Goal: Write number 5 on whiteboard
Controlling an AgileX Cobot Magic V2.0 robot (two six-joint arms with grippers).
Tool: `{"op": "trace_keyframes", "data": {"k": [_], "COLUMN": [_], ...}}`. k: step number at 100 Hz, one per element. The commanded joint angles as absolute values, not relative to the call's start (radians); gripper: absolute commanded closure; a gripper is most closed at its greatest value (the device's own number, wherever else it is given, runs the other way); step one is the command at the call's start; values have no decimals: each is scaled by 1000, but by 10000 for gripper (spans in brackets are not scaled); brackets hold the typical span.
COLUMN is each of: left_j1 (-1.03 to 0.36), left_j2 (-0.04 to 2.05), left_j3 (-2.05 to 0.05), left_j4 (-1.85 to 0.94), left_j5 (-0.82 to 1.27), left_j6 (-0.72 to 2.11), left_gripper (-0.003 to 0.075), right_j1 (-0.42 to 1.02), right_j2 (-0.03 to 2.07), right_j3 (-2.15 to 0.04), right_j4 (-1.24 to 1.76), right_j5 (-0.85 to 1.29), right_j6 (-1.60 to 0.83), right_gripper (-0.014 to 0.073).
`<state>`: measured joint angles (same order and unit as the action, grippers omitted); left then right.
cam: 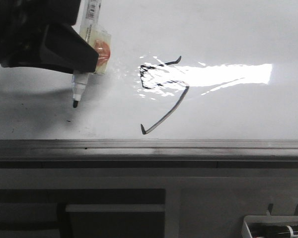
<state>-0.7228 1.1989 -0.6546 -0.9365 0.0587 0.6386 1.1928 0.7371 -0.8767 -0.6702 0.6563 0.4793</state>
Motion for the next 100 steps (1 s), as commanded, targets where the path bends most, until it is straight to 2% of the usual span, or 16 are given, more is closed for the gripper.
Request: {"op": "trace_keyframes", "data": {"k": [1,55,62,81,88,100], "left_j1": [-723,-723,-723,-723,-723,-723], "left_j2": [1217,1367,1367,1367,1367,1367], "left_j3": [-678,-678,-678,-678,-678,-678], "left_j4": [-1003,-1136,-1136,-1146,-1148,-1148], "left_j5": [-72,-190,-190,-190,-192,-198], "left_j6": [626,626,626,626,626,626], "left_gripper": [741,734,685,422,370,330], "right_j1": [1191,1191,1191,1191,1191,1191], "right_j2": [726,725,725,725,725,725], "right_j3": [-905,-905,-905,-905,-905,-905], "right_j4": [-716,-716,-716,-716,-716,-716], "right_j5": [655,695,697,697,697,697], "right_j6": [483,510,510,510,510,510], "right_gripper": [655,655,655,655,655,655]}}
